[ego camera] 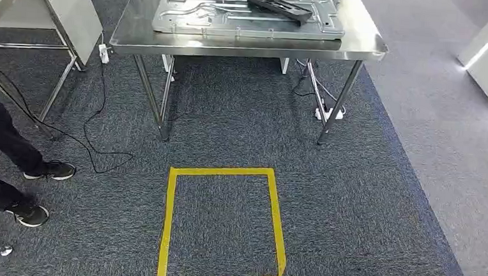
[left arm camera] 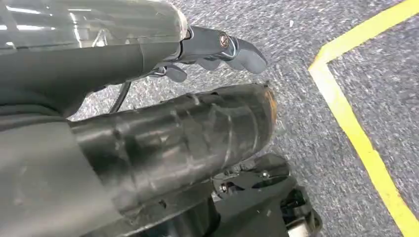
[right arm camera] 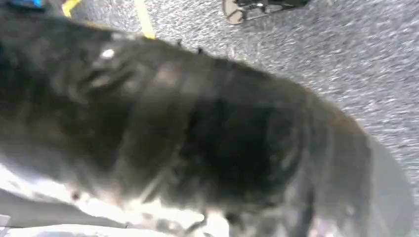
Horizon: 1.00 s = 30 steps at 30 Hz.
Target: Take the parts from the cabinet and place them on the table.
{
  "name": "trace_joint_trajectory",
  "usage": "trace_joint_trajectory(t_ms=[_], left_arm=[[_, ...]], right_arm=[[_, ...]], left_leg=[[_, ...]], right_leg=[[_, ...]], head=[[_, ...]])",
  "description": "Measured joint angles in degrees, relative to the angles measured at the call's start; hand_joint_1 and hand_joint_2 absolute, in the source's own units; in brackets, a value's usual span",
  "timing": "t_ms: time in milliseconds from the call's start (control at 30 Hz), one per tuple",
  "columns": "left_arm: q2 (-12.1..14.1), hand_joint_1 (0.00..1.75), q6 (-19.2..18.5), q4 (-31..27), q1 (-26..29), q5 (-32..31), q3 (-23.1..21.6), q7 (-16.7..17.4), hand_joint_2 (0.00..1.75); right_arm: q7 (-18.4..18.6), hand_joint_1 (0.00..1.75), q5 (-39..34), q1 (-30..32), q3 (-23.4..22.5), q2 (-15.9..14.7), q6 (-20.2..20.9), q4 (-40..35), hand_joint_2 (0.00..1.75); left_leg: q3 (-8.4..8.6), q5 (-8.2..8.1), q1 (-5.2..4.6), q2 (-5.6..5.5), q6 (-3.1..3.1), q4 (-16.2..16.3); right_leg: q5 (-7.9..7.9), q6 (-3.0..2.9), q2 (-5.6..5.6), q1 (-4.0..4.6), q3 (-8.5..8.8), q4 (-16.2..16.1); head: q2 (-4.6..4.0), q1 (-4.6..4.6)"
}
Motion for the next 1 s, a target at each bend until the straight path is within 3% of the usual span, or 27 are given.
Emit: trace_joint_trajectory(t_ms=[33, 67, 100, 200, 233, 267, 333, 367, 400, 433, 467, 500, 533, 567, 600, 667, 733, 767, 800, 833, 900, 933, 967, 1000], left_arm=[[0.0, 0.0, 0.0, 0.0, 0.0, 0.0, 0.0, 0.0, 0.0], [0.0, 0.0, 0.0, 0.0, 0.0, 0.1, 0.0, 0.0, 0.0], [0.0, 0.0, 0.1, 0.0, 0.0, 0.1, 0.0, 0.1, 0.0], [-0.1, 0.0, 0.2, 0.0, -0.1, 0.0, 0.0, 0.1, 0.0], [-0.1, 0.0, 0.2, 0.0, -0.2, 0.0, 0.0, 0.1, 0.0], [-0.1, 0.0, 0.3, 0.0, -0.2, 0.0, 0.0, 0.1, 0.0], [-0.1, 0.0, 0.3, 0.0, 0.0, 0.0, 0.1, 0.1, 0.0], [-0.1, 0.0, 0.3, 0.0, 0.1, 0.0, 0.1, 0.1, 0.0], [-0.1, 0.0, 0.3, 0.0, 0.1, 0.0, 0.1, 0.1, 0.0], [-0.1, 0.0, 0.3, 0.0, 0.2, 0.0, 0.1, 0.1, 0.0], [0.0, 0.0, 0.3, 0.0, 0.2, 0.0, 0.1, 0.1, 0.0], [0.0, 0.0, 0.4, 0.0, 0.2, 0.0, 0.2, 0.1, 0.0], [0.0, 0.0, 0.4, 0.0, 0.2, 0.0, 0.2, 0.1, 0.0], [0.0, 0.0, 0.4, 0.0, 0.3, 0.0, 0.2, 0.1, 0.0], [0.0, 0.0, 0.4, 0.0, 0.3, 0.0, 0.3, 0.1, 0.0], [0.0, 0.0, 0.5, 0.0, 0.0, 0.0, 0.3, 0.1, 0.0], [0.0, 0.0, 0.5, 0.0, 0.1, 0.1, 0.3, 0.1, 0.0], [0.0, 0.0, 0.6, 0.0, 0.1, 0.2, 0.3, 0.1, 0.0], [0.0, 0.0, 0.6, 0.0, 0.0, 0.2, 0.3, 0.0, 0.0], [0.0, 0.0, 0.6, 0.0, 0.0, 0.2, 0.4, 0.0, 0.0], [0.0, 0.0, 0.6, 0.0, 0.2, 0.2, 0.5, 0.0, 0.0], [0.0, 0.0, 0.6, 0.0, 0.3, 0.3, 0.5, 0.0, 0.0], [0.0, 0.0, 0.6, 0.0, 0.3, 0.3, 0.6, -0.1, 0.0], [0.0, 0.0, 0.6, 0.0, 0.2, 0.3, 0.6, -0.1, 0.0]], right_arm=[[0.2, 0.0, 0.2, 0.0, 0.0, 0.0, 0.0, 0.0, 0.0], [0.6, 0.0, 0.4, 0.0, 0.0, 0.1, 0.0, 0.1, 0.0], [0.8, 0.0, 0.6, -0.1, 0.0, 0.3, 0.0, 0.1, 0.0], [1.3, 0.0, 1.0, 0.2, 0.0, 0.5, 0.0, 0.2, 0.0], [1.4, 0.0, 1.1, 0.2, 0.0, 0.8, 0.0, 0.2, 0.0], [1.5, 0.0, 1.1, 0.1, 0.0, 0.9, 0.0, 0.2, 0.0], [1.7, 0.0, 1.3, 0.0, 0.0, 1.0, 0.0, 0.2, 0.0], [1.7, 0.0, 1.4, 0.0, 0.0, 1.0, 0.0, 0.2, 0.0], [1.8, 0.0, 1.6, 0.1, 0.0, 1.0, 0.0, 0.2, 0.0], [1.8, 0.0, 1.7, 0.1, 0.0, 1.0, 0.1, 0.2, 0.0], [1.9, 0.0, 1.8, 0.1, 0.0, 1.1, 0.1, 0.2, 0.0], [2.0, 0.0, 1.9, 0.1, 0.0, 1.2, 0.1, 0.2, 0.0], [2.0, 0.0, 2.1, 0.1, 0.0, 1.2, 0.1, 0.2, 0.0], [2.0, 0.0, 2.1, 0.1, 0.0, 1.4, 0.1, 0.2, 0.0], [2.0, 0.0, 2.1, 0.0, 0.0, 1.5, 0.1, 0.2, 0.0], [2.0, 0.0, 2.1, 0.0, 0.0, 1.5, 0.2, 0.2, 0.0], [2.0, 0.0, 2.1, 0.3, 0.0, 1.6, 0.3, 0.2, 0.0], [2.2, 0.0, 2.1, 0.3, 0.0, 1.6, 0.3, 0.3, 0.0], [2.2, 0.0, 2.1, 0.4, 0.0, 1.6, 0.3, 0.3, 0.0], [2.4, 0.0, 2.1, 0.3, 0.0, 1.6, 0.3, 0.3, 0.0], [2.4, 0.0, 2.2, 0.2, 0.0, 1.6, 0.4, 0.3, 0.0], [2.4, 0.0, 2.3, 0.2, 0.0, 1.6, 0.5, 0.3, 0.0], [2.5, 0.0, 2.3, 0.3, 0.0, 1.6, 0.5, 0.3, 0.0], [2.5, 0.0, 2.4, 0.4, 0.0, 1.6, 0.5, 0.3, 0.0]], left_leg=[[0.03, -0.25, 0.0, 0.28, -0.23, 0.3], [-0.37, -0.58, -0.35, 0.73, -0.62, 0.6], [-0.49, -0.86, -0.58, 0.9, -0.98, 1.0], [0.01, -0.8, -0.56, 2.05, -1.61, 0.8], [-0.31, -1.43, -0.4, 1.35, -2.06, 1.2], [-0.72, -2.75, -0.27, -0.63, -2.46, 2.6], [-4.41, -7.66, 0.05, -2.12, -2.92, 11.0], [-6.52, -9.43, 0.08, -2.29, -3.02, 15.5], [-8.11, -10.05, 0.08, -2.31, -3.07, 18.7], [-8.3, -9.07, 0.1, -2.32, -3.04, 18.9], [-7.21, -6.81, 0.11, -2.36, -2.9, 16.3], [-5.02, -3.84, 0.11, -2.62, -2.64, 11.5], [-2.64, -1.14, 0.11, -3.6, -2.32, 6.2], [-1.12, -0.14, 0.11, -5.69, -1.9, 2.2], [-0.84, -0.51, 0.05, -6.47, -1.72, 1.1], [-1.13, -0.47, -0.16, -5.83, -1.54, 1.3], [-0.76, 0.01, 0.0, -4.99, -0.83, 0.8], [-0.67, 0.61, 0.43, -4.26, -0.31, 0.2], [-0.72, 0.77, 0.33, -3.87, -0.03, 0.0], [-0.88, 0.83, 0.3, -3.29, 0.18, 0.1], [-1.16, 0.82, 0.07, -1.85, 0.26, 0.1], [-1.24, 0.81, 0.0, -1.09, 0.27, 0.2], [-1.25, 0.79, -0.01, -0.43, 0.24, 0.2], [-1.23, 0.73, 0.0, 0.05, 0.17, 0.3]], right_leg=[[1.88, -0.2, -0.83, 0.02, 2.28, -4.4], [0.87, -0.78, -3.15, 0.54, 3.49, -6.9], [1.29, -1.36, -2.5, 0.67, 3.23, -7.3], [1.45, -2.16, -1.26, 0.76, 2.82, -7.3], [1.8, -2.69, -0.99, 0.3, 3.0, -7.8], [1.9, -2.91, -0.68, 0.25, 2.92, -7.9], [2.1, -3.23, 0.11, 0.23, 2.61, -7.8], [2.14, -3.28, 0.6, 0.26, 2.47, -7.8], [2.15, -3.28, 1.11, 0.26, 2.35, -7.7], [2.16, -3.28, 1.69, 0.26, 2.34, -7.6], [2.15, -3.27, 2.27, 0.25, 2.37, -7.5], [2.17, -3.24, 2.95, 0.26, 2.47, -7.5], [2.2, -3.18, 3.51, 0.26, 2.57, -7.4], [2.29, -3.03, 3.94, 0.11, 2.46, -7.4], [2.37, -2.57, 4.54, 0.45, 2.13, -7.1], [2.78, -1.74, 5.38, 0.14, 1.73, -7.4], [3.17, -1.02, 6.25, 0.33, 1.68, -7.7], [2.72, -0.98, 5.06, 0.19, 1.68, -7.1], [1.31, -0.82, 2.69, 0.42, 0.91, -5.5], [-1.08, -0.72, 1.62, 0.32, -0.78, -2.1], [-5.29, -0.38, 1.16, 0.18, -4.85, 6.7], [-5.7, -0.26, 1.1, 0.07, -5.91, 9.2], [-4.63, -0.19, 0.96, 0.04, -5.36, 8.5], [-2.77, -0.2, 0.7, 0.03, -3.65, 5.6]], head=[[0.0, 0.0], [0.0, 0.02], [0.0, -0.09], [0.0, -0.07], [0.0, -0.09], [0.0, -0.11], [0.0, -0.11], [0.0, -0.13], [0.0, -0.13], [0.0, -0.13], [0.0, -0.13], [0.0, -0.13], [0.0, -0.13], [0.0, -0.11], [0.0, -0.07], [0.0, -0.09], [0.0, -0.11], [0.0, -0.07], [0.0, -0.02], [0.0, 0.0], [0.0, -0.02], [0.0, 0.0], [0.0, 0.0], [0.0, 0.0]])
